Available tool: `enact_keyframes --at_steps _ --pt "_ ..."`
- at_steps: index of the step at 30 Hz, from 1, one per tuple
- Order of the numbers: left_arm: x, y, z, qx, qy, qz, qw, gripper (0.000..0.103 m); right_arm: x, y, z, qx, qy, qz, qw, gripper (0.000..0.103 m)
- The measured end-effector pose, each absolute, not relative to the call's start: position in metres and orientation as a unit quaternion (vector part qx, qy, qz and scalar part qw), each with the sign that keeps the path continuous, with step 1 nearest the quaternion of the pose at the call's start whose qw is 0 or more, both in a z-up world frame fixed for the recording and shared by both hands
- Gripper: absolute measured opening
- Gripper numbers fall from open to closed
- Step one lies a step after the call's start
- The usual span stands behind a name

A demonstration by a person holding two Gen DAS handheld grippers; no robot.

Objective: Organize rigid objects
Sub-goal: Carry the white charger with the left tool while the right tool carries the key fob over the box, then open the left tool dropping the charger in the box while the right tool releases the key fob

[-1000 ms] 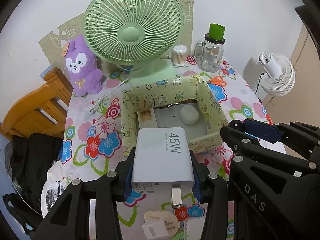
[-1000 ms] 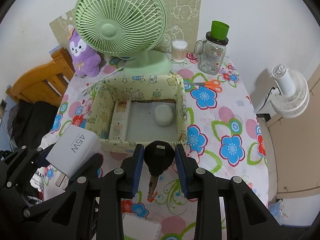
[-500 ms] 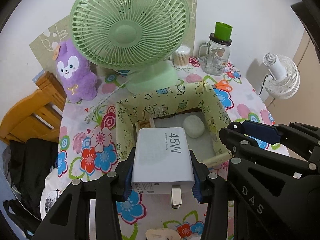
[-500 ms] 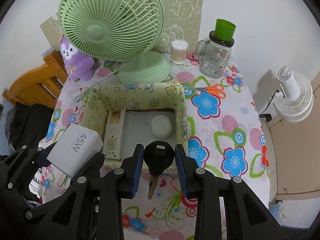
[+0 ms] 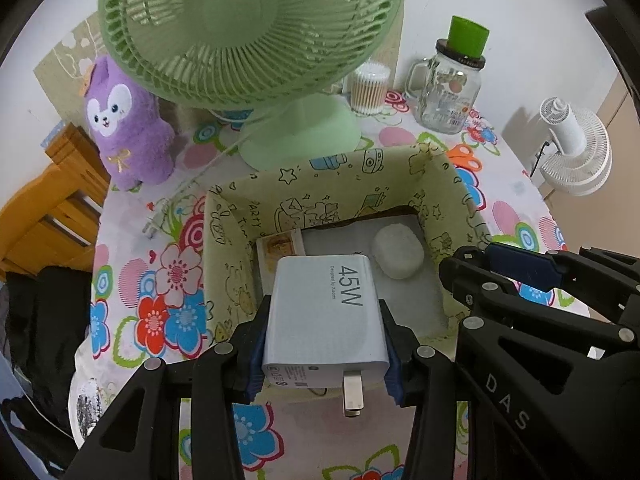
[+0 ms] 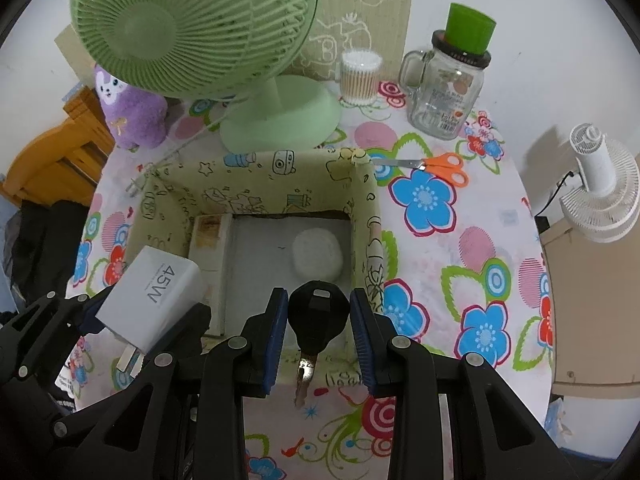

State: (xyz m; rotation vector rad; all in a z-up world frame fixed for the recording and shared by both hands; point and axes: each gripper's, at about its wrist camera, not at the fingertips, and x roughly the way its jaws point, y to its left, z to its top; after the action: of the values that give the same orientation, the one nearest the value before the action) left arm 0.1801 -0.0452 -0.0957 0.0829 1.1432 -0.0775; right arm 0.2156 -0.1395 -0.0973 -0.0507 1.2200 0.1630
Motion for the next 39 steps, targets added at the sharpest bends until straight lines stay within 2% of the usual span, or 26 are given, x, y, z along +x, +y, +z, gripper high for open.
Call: enact_keyframes --at_steps 26,30,32,33,34,39 --pt "0.202 -0.049 -0.139 0.019 0.585 -0.054 0.809 0.048 0.232 -0.136 -0.13 -0.025 0.608 0.092 0.788 0.036" --pt "0.202 -0.05 -0.14 0.028 0.583 -0.051 0.811 0.054 0.231 -0.137 -0.131 -0.022 0.611 0.093 0.786 0.036" --pt "0.202 -0.049 -0.14 0.024 0.585 -0.056 0.809 0.067 0.231 -0.137 -0.131 -0.019 0.612 0.094 0.785 0.037" --pt "0.202 -0.047 -0.139 0.017 0.585 -0.062 0.808 0.076 0.231 -0.137 -0.131 -0.014 0.613 0.098 0.784 0.041" --pt "0.201 -0.045 -0.137 0.007 0.583 -0.067 0.81 0.079 0.231 -0.138 -0.13 -0.007 0.614 0.101 0.783 0.045" --pt "0.198 -0.041 -0.129 0.013 0.578 -0.057 0.814 0.082 0.23 -0.134 -0.124 -0.001 0.609 0.101 0.787 0.054"
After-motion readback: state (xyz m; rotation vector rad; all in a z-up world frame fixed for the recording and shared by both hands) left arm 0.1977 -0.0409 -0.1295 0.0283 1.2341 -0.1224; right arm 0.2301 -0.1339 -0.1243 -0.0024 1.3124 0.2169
